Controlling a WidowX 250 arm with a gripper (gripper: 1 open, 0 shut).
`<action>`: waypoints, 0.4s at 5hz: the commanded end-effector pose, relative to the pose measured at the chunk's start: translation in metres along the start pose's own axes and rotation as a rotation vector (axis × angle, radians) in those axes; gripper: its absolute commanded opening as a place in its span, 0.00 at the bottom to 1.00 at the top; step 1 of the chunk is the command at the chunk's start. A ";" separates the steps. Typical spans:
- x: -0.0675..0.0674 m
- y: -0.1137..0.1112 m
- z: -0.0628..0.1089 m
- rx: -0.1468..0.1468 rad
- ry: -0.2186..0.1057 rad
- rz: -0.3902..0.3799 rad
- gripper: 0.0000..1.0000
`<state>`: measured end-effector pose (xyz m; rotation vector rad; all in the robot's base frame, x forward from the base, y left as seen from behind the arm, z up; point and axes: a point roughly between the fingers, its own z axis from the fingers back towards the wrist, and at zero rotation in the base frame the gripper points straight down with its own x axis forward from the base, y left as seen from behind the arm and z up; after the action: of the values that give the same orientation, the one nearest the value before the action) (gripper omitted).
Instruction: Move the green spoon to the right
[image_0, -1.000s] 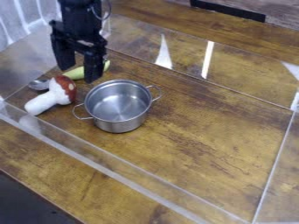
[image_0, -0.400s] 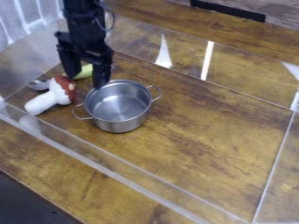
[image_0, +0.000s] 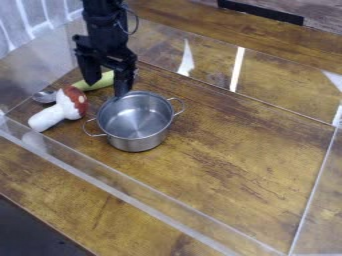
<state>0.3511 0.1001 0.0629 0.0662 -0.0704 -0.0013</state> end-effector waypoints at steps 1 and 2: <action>0.007 0.023 0.008 0.016 -0.056 0.014 1.00; 0.006 0.036 0.001 0.013 -0.063 0.019 1.00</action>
<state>0.3514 0.1268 0.0485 0.0568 -0.0780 0.0026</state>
